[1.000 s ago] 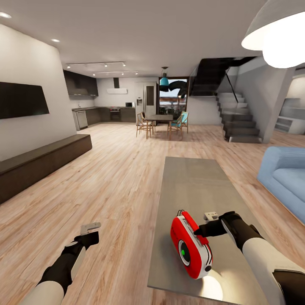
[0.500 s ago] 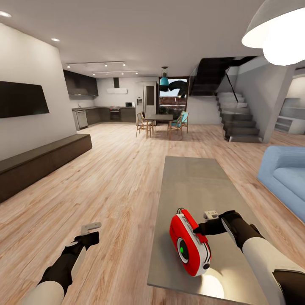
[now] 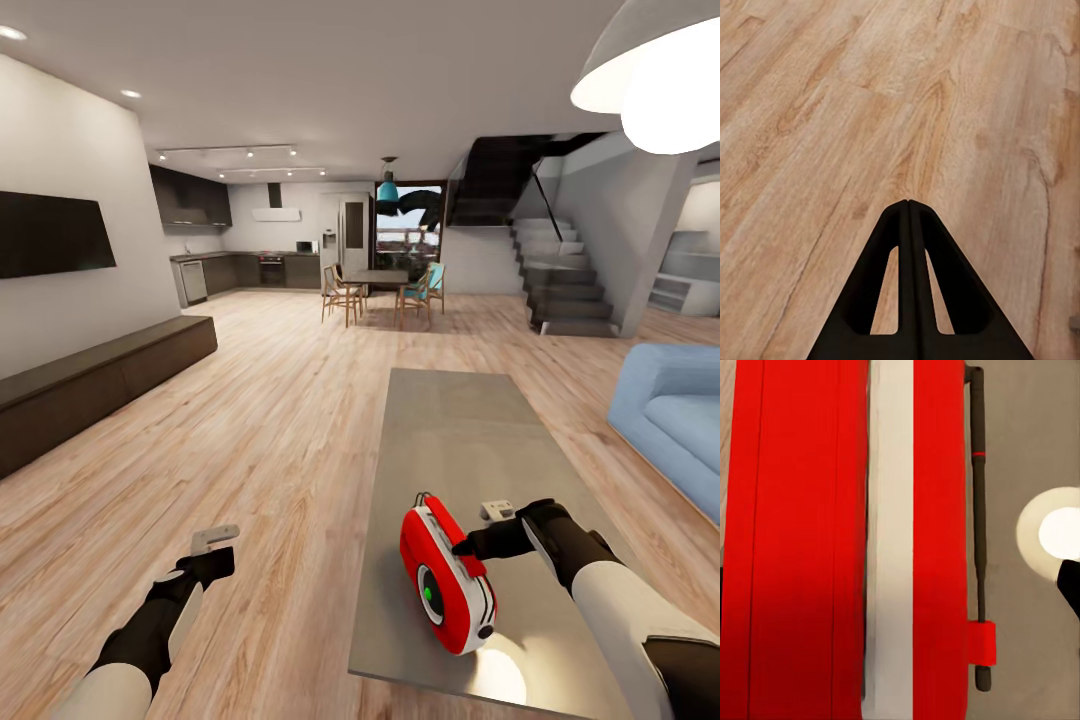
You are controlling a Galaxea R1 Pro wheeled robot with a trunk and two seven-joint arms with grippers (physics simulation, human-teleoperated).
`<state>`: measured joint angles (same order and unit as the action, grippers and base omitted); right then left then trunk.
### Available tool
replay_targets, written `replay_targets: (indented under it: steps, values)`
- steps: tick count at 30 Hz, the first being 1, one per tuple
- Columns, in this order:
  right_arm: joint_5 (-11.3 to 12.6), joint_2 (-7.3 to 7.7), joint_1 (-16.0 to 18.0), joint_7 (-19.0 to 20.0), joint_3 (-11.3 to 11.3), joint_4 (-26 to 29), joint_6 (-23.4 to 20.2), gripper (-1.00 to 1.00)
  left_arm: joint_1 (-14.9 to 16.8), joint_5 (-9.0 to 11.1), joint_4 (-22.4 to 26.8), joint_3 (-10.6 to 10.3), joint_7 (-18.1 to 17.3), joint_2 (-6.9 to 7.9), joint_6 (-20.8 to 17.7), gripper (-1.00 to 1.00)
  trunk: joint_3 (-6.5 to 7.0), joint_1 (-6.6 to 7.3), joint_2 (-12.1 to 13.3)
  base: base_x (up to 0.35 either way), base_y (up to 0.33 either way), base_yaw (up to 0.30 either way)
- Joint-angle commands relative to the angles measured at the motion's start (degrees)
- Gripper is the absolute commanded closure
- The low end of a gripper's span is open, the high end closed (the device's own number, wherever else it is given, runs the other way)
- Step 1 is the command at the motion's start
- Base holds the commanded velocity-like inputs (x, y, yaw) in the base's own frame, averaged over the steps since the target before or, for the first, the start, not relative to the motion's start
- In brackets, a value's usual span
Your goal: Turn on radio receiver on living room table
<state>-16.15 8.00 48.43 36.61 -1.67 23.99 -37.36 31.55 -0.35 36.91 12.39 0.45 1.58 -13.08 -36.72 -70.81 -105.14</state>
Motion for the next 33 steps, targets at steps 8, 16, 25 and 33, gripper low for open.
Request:
replay_targets:
  steps: [8, 16, 25, 33]
  values:
    - [0.0, 0.0, 0.0, 0.0, 0.0, 0.0, 0.0, -1.0, 0.0, 0.0, 0.0, 0.0, 0.0, 0.0, 0.0, 1.0, 0.0, 0.0, 0.0, 0.0, 0.0, 0.0]
    - [0.0, 0.0, 0.0, 0.0, 0.0, 0.0, 0.0, -1.0, 0.0, 0.0, 0.0, -0.1, -0.1, 0.14, 0.1, 1.0, 0.0, 0.0, 0.0, 0.0, 0.0, 0.0]
    - [0.0, 0.0, 0.0, 0.0, 0.0, 0.0, 0.0, -1.0, 0.0, -0.1, 0.0, -0.3, 0.1, -0.02, 0.1, 1.0, 1.44, 1.76, 3.2, 0.0, 0.0, 0.0]
    - [0.0, 0.0, 0.0, 0.0, 0.0, 0.0, 0.0, -1.0, 0.0, -0.1, 0.0, -0.4, 0.1, 0.0, 0.1, 1.0, 2.87, 3.51, 6.4, 0.0, 0.0, 0.0]
